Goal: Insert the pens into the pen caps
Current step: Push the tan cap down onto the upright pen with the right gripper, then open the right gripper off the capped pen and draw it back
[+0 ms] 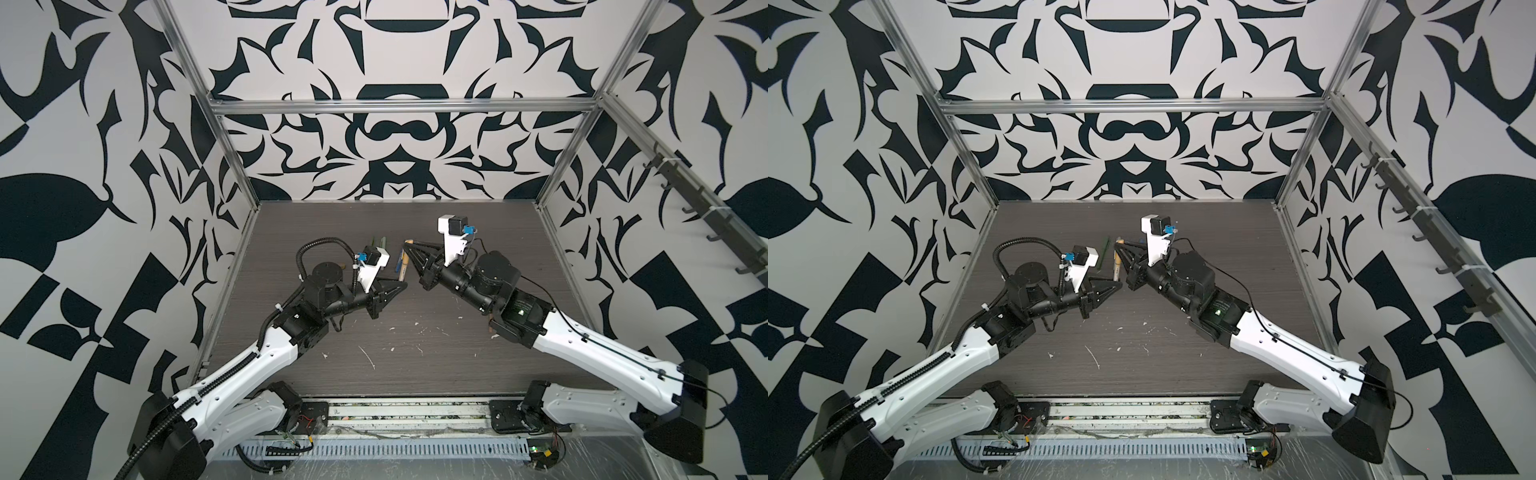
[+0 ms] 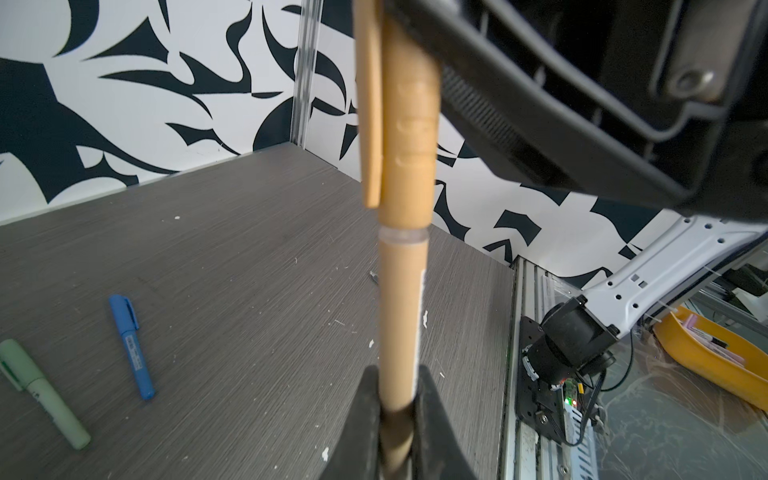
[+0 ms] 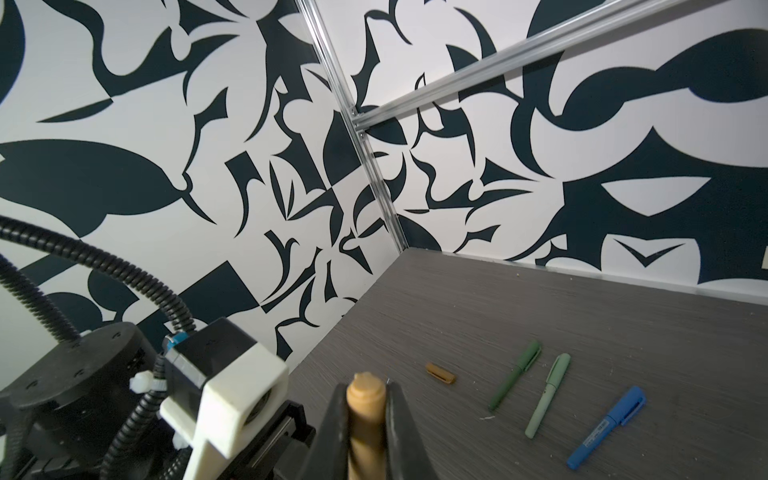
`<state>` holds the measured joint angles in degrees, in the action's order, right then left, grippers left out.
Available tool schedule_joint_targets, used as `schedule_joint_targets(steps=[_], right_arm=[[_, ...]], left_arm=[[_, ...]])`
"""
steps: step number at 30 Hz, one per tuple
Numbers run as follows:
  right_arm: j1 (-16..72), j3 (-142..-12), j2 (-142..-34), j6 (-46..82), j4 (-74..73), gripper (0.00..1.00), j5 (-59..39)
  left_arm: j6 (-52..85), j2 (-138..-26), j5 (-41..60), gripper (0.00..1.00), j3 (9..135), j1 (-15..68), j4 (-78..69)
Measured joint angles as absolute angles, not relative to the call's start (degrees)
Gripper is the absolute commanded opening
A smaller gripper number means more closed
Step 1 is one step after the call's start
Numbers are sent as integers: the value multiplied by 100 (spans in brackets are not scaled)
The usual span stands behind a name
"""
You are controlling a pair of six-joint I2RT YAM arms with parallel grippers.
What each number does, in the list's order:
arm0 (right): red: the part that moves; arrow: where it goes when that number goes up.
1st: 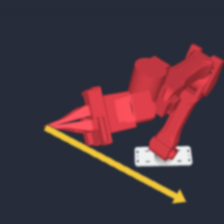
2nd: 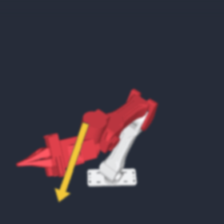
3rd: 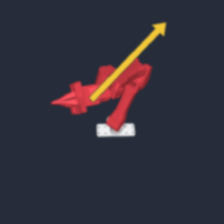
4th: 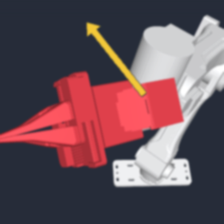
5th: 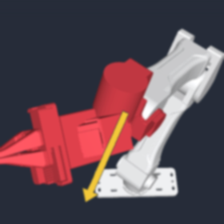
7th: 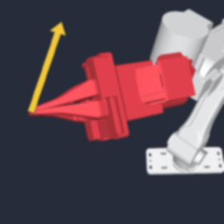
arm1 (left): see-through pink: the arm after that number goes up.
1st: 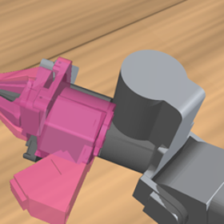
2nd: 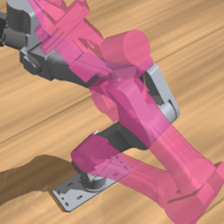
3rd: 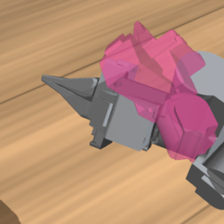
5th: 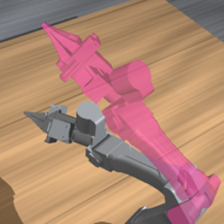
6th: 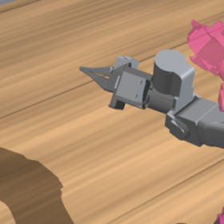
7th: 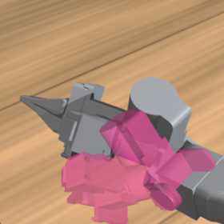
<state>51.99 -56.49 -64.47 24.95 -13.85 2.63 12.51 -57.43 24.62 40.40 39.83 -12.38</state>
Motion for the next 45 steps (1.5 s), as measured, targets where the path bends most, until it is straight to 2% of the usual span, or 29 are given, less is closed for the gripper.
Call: schedule_joint_targets(steps=[4, 6, 9, 22, 31, 41, 45], right_arm=[[5186, -5629, -6388, 2600, -1243, 23, 207], [5229, -5607, -6281, 2648, -875, 31, 130], [5290, -5623, -6123, 2665, -419, 36, 89], [5297, -6654, -6023, 2335, 972, 34, 244], [5295, -8132, -6847, 1778, 1219, 42, 670], [5229, -8449, -7594, 1765, 1540, 38, 720], [5210, -8449, -7649, 1855, 1625, 25, 711]], left_arm=[[1212, -5749, 2451, 0, 4032, 3983, -1181], [1208, -5749, 2335, 0, 4042, 3957, -1339], [1186, -5758, 2233, 0, 4123, 3927, -1437], [1070, -5870, 2056, 0, 4178, 3924, -1514], [1044, -5885, 2058, 0, 4178, 3924, -1514], [1020, -5885, 2058, 0, 4178, 3924, -1514], [1004, -5885, 2060, 0, 4180, 3924, -1514]])
